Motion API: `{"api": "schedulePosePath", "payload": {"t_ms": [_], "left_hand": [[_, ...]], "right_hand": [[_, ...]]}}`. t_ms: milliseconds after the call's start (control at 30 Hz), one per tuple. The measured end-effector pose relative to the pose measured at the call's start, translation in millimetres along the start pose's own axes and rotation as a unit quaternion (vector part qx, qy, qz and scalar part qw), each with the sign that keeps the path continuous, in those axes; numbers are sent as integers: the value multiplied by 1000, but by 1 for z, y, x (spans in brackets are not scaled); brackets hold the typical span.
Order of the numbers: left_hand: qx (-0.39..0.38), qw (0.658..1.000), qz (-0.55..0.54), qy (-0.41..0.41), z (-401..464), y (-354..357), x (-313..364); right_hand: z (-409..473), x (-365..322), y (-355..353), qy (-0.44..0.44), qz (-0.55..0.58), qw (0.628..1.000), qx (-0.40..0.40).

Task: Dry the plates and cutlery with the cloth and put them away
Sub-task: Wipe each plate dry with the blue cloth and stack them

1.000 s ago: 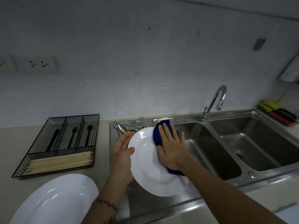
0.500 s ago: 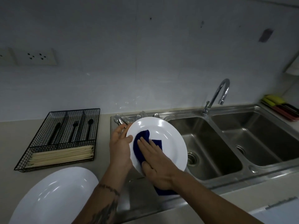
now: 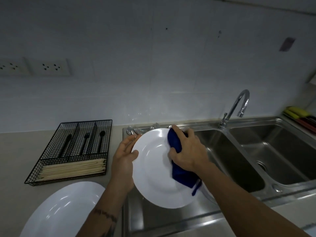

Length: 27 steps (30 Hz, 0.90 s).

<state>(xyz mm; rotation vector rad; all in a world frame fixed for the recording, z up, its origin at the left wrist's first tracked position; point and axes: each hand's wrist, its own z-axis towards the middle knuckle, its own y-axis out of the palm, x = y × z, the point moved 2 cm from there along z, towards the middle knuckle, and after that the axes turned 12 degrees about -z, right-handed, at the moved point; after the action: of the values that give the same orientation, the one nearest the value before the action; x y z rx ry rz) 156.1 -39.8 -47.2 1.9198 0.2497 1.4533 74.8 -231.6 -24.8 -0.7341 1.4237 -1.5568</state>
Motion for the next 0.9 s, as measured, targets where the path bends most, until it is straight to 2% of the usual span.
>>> {"api": "schedulePosePath", "payload": {"t_ms": [133,233,300,433,567,633,733,800,900], "left_hand": [[-123,986,116,-13,8,0,12],[-163,972,164,-47,15,8,15],[-175,970,159,-64,17,13,10],[-150,982,89,-69,17,17,-5],[-42,999,4,-11,23,10,-6],[5,1000,-17,2,22,10,-4],[30,999,-34,-1,17,22,-9],[31,998,-51,-14,15,30,-15],[25,996,-78,-42,14,37,-27]], "right_hand": [[0,7,-13,-55,19,998,14],[-2,4,-21,-116,12,993,27],[-4,1,-25,-140,2,990,28],[-13,9,-19,-118,-33,992,40],[-32,26,-4,8,-151,988,42],[-45,28,7,51,-126,991,11],[-61,9,16,34,-57,997,-36],[-69,-12,17,20,50,995,-82],[-77,-45,11,-16,209,969,-133]]}}
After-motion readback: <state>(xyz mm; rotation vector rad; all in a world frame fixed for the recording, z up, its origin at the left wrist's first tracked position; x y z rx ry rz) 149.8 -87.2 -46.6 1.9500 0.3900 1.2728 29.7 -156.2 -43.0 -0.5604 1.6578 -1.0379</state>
